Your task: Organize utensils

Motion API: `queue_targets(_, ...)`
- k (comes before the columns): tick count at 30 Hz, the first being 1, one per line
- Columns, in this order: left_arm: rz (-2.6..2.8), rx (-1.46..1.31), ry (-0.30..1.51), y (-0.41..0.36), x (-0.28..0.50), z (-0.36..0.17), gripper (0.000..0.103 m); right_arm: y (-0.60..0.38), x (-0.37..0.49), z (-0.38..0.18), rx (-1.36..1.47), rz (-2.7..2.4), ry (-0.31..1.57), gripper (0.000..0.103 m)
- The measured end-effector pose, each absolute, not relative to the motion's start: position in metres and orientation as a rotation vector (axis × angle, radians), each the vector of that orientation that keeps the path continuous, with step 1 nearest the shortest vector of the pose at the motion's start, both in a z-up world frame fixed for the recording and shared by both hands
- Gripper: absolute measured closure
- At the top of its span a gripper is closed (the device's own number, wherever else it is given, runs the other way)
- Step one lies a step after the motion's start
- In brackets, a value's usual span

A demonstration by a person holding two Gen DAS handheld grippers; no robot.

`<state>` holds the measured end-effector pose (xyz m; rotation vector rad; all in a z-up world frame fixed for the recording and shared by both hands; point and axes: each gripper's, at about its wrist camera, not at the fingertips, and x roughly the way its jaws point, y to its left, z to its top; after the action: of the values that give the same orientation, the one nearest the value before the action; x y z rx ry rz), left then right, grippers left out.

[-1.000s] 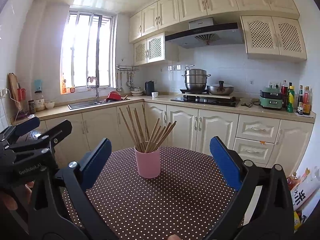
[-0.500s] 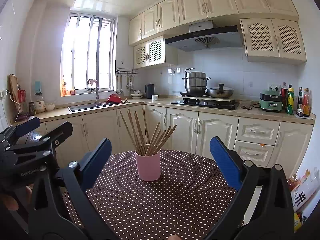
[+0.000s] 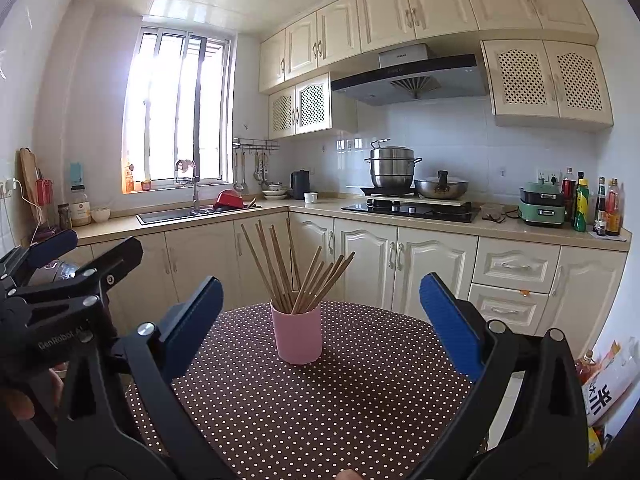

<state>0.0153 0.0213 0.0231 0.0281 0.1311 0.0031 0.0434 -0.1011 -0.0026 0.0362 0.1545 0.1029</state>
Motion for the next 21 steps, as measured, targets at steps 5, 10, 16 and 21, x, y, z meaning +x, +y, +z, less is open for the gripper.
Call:
queue_targets(5, 0.010, 0.033, 0.130, 0.0224, 0.0157, 0.0237, 0.004, -0.1003, 0.0439, -0.0052, 0.042, 0.107, 0.157, 0.006)
queue_targets(10, 0.012, 0.030, 0.135, 0.0231, 0.0171, 0.0223, 0.004, -0.0987, 0.0455, -0.0053, 0.038, 0.109, 0.161, 0.006)
queue_targets(16, 0.012, 0.036, 0.137, 0.0238, 0.0188, 0.0224, 0.004, -0.0996, 0.0466, -0.0051, 0.041, 0.108, 0.166, 0.006)
queue_targets(21, 0.012, 0.036, 0.139, 0.0243, 0.0189, 0.0217, 0.004, -0.0991, 0.0458, -0.0057, 0.041, 0.108, 0.166, 0.006)
